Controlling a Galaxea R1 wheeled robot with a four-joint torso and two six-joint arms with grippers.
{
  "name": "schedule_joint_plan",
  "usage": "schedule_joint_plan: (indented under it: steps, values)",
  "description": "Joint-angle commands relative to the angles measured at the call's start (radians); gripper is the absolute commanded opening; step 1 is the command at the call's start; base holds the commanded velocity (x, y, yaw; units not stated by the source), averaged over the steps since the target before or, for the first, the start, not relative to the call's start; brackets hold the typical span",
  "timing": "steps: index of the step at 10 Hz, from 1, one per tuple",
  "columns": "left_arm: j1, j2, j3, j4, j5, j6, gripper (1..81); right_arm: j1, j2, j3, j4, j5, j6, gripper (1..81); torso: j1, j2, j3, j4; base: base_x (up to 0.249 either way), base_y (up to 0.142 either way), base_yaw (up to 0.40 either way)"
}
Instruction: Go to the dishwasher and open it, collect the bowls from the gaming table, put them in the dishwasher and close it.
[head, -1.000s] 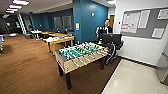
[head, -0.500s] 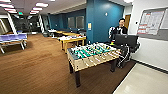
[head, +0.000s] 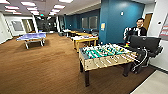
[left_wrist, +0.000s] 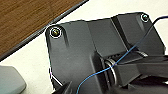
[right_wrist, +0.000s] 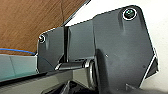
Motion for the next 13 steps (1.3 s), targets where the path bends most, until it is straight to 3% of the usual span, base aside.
schedule_joint_plan:
  steps: [1,6,13]
  values:
    - [-0.049,-0.004,-0.005,0.007,0.044,0.000,81.1,0.043,0.002,0.000,-0.013,-0.048,-0.005,81.1,0.000,0.000,0.000,0.000,0.000,0.000,0.364]
    - [-0.049,-0.004,-0.005,0.007,0.045,0.000,81.1,0.043,0.045,-0.074,-0.025,-0.047,-0.005,81.1,0.000,0.000,0.000,0.000,0.000,0.000,0.365]
    - [-0.049,-0.007,-0.005,0.001,0.045,-0.002,81.1,0.043,0.051,-0.076,-0.031,-0.047,-0.005,81.1,0.000,0.000,0.000,0.000,0.000,0.000,0.304]
